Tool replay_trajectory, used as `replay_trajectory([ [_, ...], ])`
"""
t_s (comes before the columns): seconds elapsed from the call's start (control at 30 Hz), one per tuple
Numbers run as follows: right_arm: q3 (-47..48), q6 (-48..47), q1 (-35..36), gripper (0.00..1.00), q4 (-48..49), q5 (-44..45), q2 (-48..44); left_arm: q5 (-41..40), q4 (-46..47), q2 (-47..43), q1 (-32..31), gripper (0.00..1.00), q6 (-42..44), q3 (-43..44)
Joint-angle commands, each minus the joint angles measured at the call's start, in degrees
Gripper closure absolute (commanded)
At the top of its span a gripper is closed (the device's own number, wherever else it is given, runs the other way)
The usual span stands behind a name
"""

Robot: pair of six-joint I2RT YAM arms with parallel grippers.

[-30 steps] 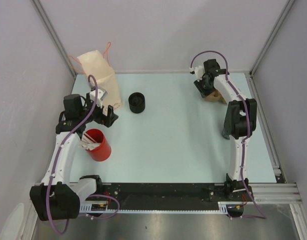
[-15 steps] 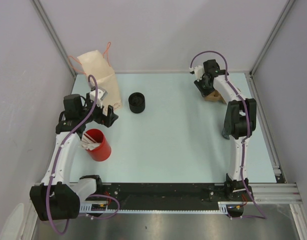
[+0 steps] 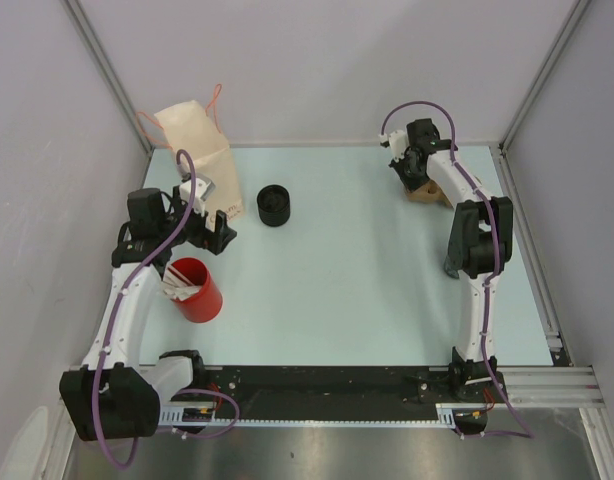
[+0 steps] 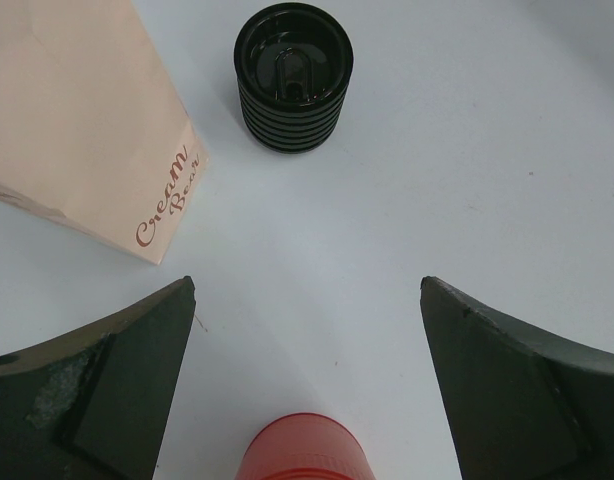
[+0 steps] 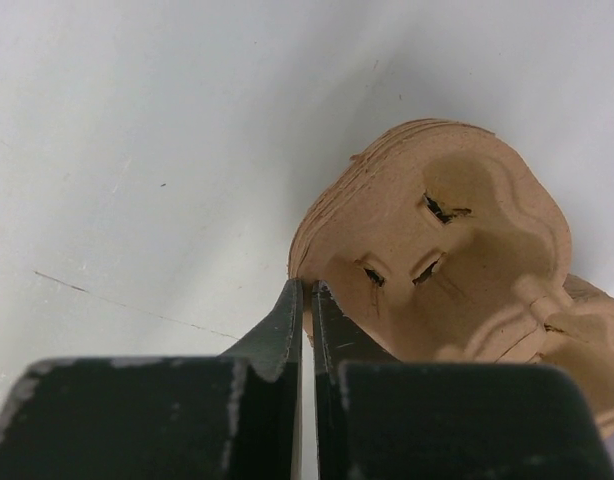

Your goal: Pack the takeout coffee

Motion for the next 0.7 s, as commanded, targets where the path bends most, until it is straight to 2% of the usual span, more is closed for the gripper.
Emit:
replay_trajectory([
  [0.0, 0.3, 1.7, 0.0, 1.00, 1.1, -0.1, 0.2, 1.2, 1.7, 0.1, 0.3, 0.01, 1.1, 0.0],
  [0.17, 3.3, 5.1, -1.3, 1.00, -0.8, -3.8, -0.5, 1.4, 1.7, 0.2, 0.3, 0.01, 1.1, 0.1],
  [0.47, 8.1, 13.6, -6.7, 1.00, -4.1, -16.0, -1.0, 1.6, 1.6, 0.0, 0.3, 0.00, 1.0, 0.1],
  [0.53, 7.7, 13.6, -6.9, 1.00, -3.8, -14.4, -1.6, 1.6, 1.5, 0.0, 0.3, 0.01, 1.0, 0.2],
  [0.6, 4.3, 12.2, -5.3, 1.00, -0.3, -5.4, -3.3, 1.7, 1.5, -0.1, 0.4, 0.00, 1.0, 0.2],
  [0.67, 1.9, 11.8, -4.7, 1.00, 2.3, -1.5, -4.4, 1.6, 1.4, -0.1, 0.3, 0.00, 1.0, 0.2],
])
